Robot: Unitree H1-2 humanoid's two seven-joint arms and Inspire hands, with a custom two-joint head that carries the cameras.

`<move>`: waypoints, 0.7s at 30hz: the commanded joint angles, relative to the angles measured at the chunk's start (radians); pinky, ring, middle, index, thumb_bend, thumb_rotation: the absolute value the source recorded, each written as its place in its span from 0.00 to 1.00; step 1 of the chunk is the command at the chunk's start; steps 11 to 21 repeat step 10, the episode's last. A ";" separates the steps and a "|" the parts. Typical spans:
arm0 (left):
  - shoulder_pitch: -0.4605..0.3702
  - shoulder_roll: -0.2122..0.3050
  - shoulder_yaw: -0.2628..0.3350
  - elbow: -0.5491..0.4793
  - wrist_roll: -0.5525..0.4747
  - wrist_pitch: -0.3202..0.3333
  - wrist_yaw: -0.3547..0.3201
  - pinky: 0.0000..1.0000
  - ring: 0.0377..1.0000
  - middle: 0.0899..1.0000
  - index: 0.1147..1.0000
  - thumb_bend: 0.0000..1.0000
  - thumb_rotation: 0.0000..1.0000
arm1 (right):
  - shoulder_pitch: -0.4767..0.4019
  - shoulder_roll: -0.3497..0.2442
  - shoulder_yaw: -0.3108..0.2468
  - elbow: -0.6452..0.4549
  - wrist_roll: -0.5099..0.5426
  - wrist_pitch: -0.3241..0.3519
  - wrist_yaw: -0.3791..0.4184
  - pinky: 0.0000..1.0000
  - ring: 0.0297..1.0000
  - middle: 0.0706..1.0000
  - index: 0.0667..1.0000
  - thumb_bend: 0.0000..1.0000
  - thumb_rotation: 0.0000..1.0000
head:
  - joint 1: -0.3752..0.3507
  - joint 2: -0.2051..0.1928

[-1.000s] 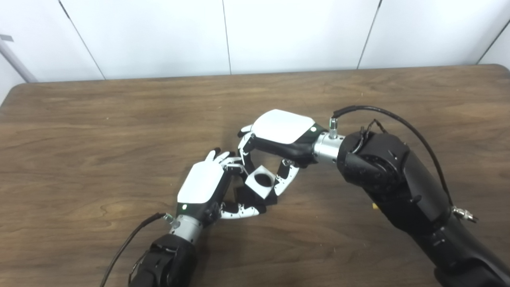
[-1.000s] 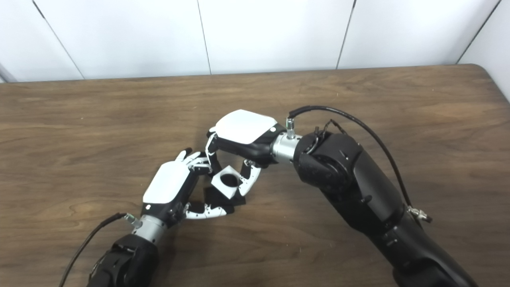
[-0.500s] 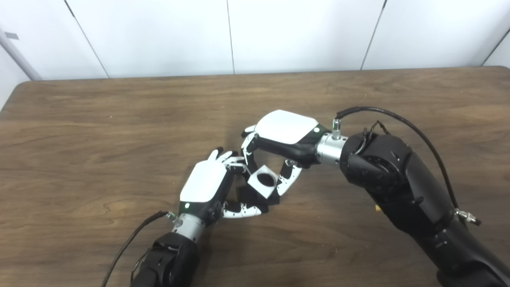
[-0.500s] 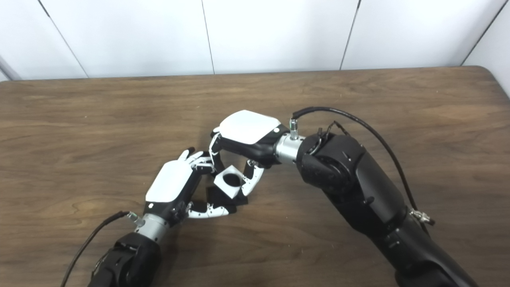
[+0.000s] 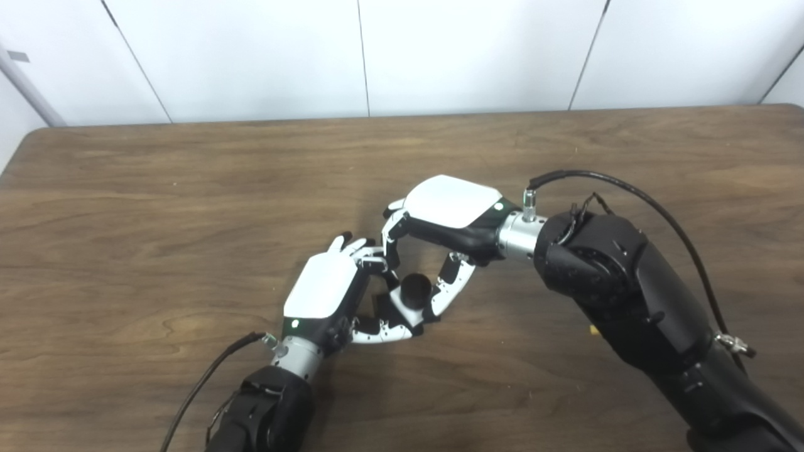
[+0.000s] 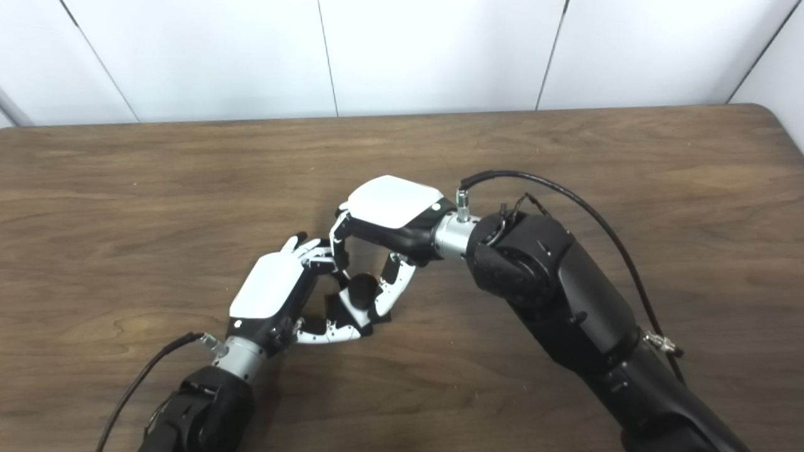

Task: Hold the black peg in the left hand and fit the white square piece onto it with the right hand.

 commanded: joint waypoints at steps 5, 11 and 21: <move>0.012 0.011 -0.017 -0.003 0.027 0.010 -0.044 1.00 0.90 0.78 0.42 0.52 0.05 | -0.017 0.003 -0.029 -0.032 0.002 0.010 -0.023 0.84 0.91 0.80 0.59 1.00 0.33 | 0.001 0.003; 0.012 0.011 -0.016 -0.009 0.030 0.018 -0.055 1.00 0.91 0.78 0.42 0.52 0.05 | -0.012 -0.001 -0.041 -0.041 0.013 0.022 -0.016 0.84 0.91 0.80 0.57 1.00 0.30 | -0.003 0.007; 0.012 0.011 -0.016 -0.009 0.030 0.018 -0.055 1.00 0.91 0.78 0.42 0.52 0.05 | -0.012 -0.001 -0.041 -0.041 0.013 0.022 -0.016 0.84 0.91 0.80 0.57 1.00 0.30 | -0.003 0.007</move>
